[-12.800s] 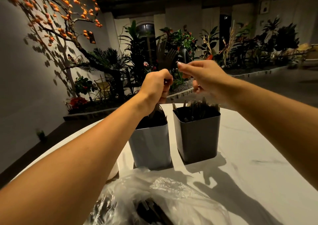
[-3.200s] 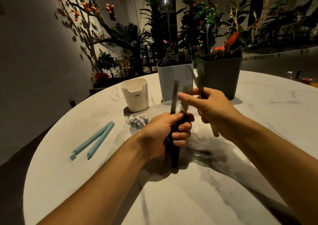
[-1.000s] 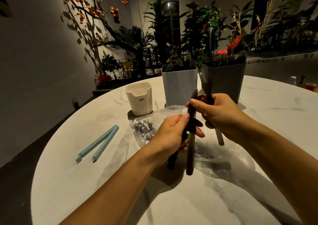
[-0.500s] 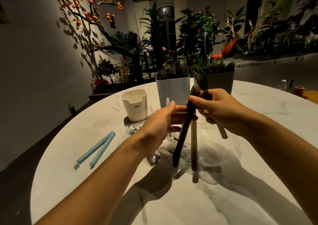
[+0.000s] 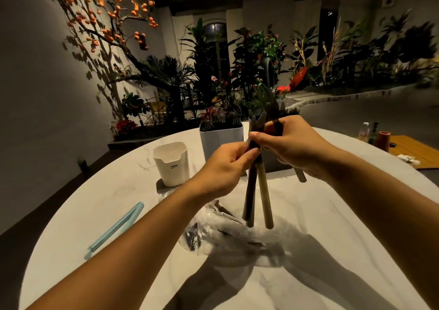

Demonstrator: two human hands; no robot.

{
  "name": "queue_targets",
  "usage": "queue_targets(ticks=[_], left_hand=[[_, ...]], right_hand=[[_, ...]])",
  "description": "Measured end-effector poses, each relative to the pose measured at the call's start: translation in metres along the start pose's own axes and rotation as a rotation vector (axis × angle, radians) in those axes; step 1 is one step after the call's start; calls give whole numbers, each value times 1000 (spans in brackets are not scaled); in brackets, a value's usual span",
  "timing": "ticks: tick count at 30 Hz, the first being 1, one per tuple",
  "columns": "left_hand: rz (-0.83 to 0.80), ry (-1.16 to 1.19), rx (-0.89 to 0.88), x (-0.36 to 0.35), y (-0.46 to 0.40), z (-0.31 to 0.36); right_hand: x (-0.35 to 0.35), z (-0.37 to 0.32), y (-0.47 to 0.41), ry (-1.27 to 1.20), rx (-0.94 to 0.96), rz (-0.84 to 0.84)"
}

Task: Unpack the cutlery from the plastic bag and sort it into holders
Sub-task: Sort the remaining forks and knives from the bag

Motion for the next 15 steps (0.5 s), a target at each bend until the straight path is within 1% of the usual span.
queue_targets(ticks=[3,7,12,15], left_hand=[[23,-7,-38,6,-17,12],[14,-14,-51,7,-44,26],[14,-151,-57,14,-88,35],[44,-229,-86,23,-115,35]], right_hand=[[15,-16,-5,-10,64,6],[33,-32,-18,98,139,28],[63,-41,-44,127,158,108],[76,-45,-58,152,179,157]])
Point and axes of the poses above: each hand's wrist, its own y-axis away from the middle knuckle, its own x-axis out of the back of the hand, z = x × y, the point moved 9 cm from there along -y, towards the middle knuckle, and after that the axes turned 11 degrees about -x, right-handed, at the moved point
